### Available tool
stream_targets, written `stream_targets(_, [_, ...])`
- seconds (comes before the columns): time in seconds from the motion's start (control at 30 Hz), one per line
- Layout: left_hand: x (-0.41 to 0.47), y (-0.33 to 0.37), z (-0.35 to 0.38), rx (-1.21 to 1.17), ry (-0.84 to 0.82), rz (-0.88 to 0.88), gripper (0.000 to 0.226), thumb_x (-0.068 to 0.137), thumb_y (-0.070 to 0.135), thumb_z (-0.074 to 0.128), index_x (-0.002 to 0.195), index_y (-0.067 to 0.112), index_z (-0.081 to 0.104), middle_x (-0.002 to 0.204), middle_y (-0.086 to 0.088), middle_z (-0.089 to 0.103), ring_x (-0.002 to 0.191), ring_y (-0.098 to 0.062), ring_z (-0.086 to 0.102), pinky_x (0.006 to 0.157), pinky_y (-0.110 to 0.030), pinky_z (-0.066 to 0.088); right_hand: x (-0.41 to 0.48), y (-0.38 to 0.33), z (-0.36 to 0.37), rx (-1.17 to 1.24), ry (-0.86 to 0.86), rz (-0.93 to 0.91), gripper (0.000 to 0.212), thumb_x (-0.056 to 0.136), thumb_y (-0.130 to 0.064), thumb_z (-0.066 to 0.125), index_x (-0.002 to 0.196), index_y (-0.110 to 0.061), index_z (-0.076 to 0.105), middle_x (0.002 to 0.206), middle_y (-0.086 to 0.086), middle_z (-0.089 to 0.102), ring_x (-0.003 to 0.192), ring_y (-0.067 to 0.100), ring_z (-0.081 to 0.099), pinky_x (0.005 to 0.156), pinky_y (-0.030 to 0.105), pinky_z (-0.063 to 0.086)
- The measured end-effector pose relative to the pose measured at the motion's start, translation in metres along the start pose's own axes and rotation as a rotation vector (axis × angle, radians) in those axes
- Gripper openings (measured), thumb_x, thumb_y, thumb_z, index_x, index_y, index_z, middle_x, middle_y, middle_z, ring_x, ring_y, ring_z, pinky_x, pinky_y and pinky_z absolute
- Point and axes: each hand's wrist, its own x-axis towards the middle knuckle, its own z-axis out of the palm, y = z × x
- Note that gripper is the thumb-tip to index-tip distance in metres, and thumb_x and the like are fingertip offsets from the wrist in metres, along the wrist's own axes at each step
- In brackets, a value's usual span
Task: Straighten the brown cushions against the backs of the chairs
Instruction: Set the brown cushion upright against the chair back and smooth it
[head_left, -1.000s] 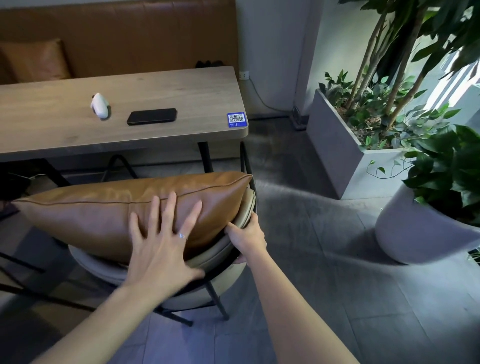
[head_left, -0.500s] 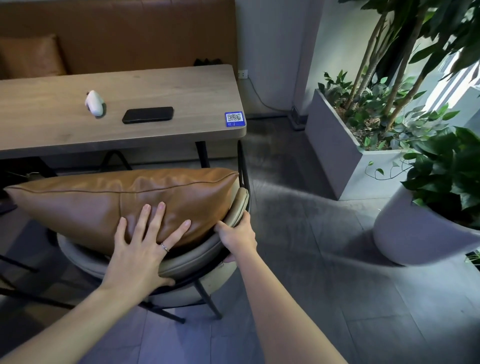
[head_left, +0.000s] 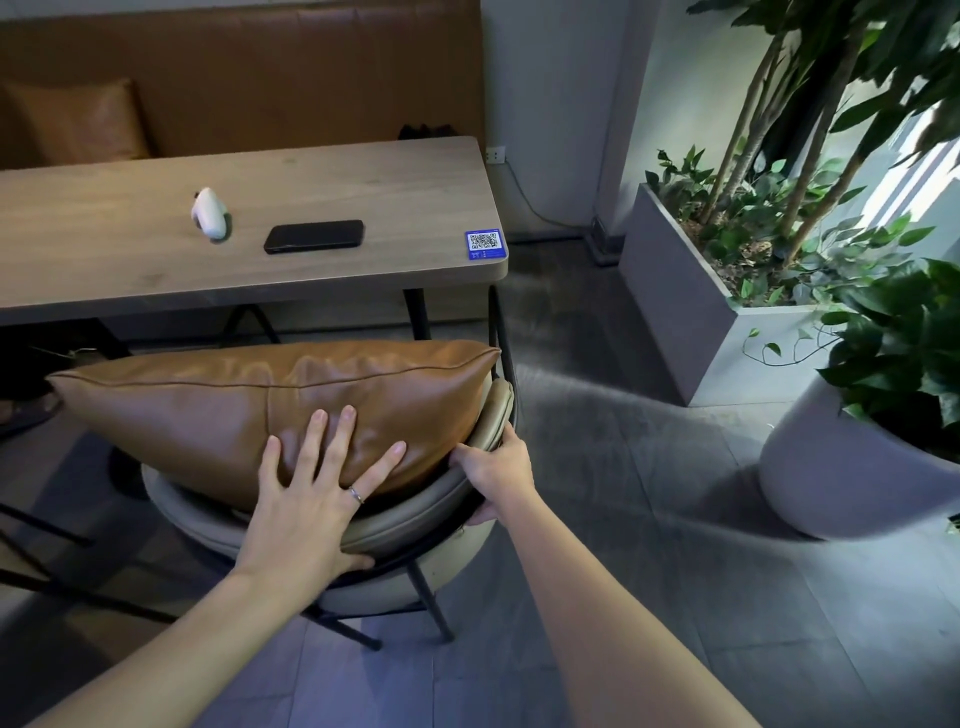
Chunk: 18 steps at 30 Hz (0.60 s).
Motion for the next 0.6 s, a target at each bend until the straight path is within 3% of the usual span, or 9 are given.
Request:
stream_targets(0.13, [0.003, 0.002, 0.001, 0.028, -0.006, -0.016, 0.159, 0.035, 0.073, 0.089, 0.159, 0.04, -0.005, 0.168, -0.023, 0.003, 0.15, -0.047, 0.015, 0.108, -0.072, 0.019, 0.002, -0.004, -0.005, -0.022, -0.015, 0.011, 0.086, 0.052, -0.025, 0.075, 0.135, -0.033, 0.05, 0.125, 0.01, 0.059, 0.106, 0.048, 0.06, 0.047, 0.061, 0.059])
stream_targets(0.33, [0.008, 0.006, 0.002, 0.026, 0.008, -0.022, 0.158, 0.037, 0.075, 0.088, 0.159, 0.04, -0.007, 0.167, -0.023, 0.002, 0.151, -0.048, 0.014, 0.109, -0.072, 0.019, 0.009, -0.006, -0.011, -0.039, -0.035, 0.015, 0.088, 0.053, -0.025, 0.077, 0.135, -0.032, 0.05, 0.127, 0.011, 0.059, 0.105, 0.048, 0.061, 0.047, 0.059, 0.06])
stream_targets(0.5, [0.01, 0.01, -0.002, 0.033, 0.003, -0.035, 0.155, 0.04, 0.076, 0.086, 0.159, 0.039, -0.007, 0.167, -0.024, 0.0, 0.151, -0.048, 0.013, 0.109, -0.072, 0.018, 0.013, -0.007, -0.015, -0.05, -0.06, 0.038, 0.101, 0.054, -0.025, 0.079, 0.147, -0.034, 0.039, 0.137, 0.012, 0.052, 0.109, 0.051, 0.059, 0.049, 0.059, 0.06])
stream_targets(0.6, [0.009, 0.013, -0.01, 0.04, -0.018, -0.05, 0.147, 0.045, 0.079, 0.082, 0.159, 0.038, -0.001, 0.167, -0.025, 0.004, 0.151, -0.048, 0.013, 0.109, -0.071, 0.018, 0.008, -0.009, -0.018, -0.112, -0.119, 0.081, 0.109, 0.062, -0.03, 0.079, 0.153, -0.04, 0.019, 0.148, 0.013, 0.044, 0.113, 0.051, 0.06, 0.056, 0.057, 0.063])
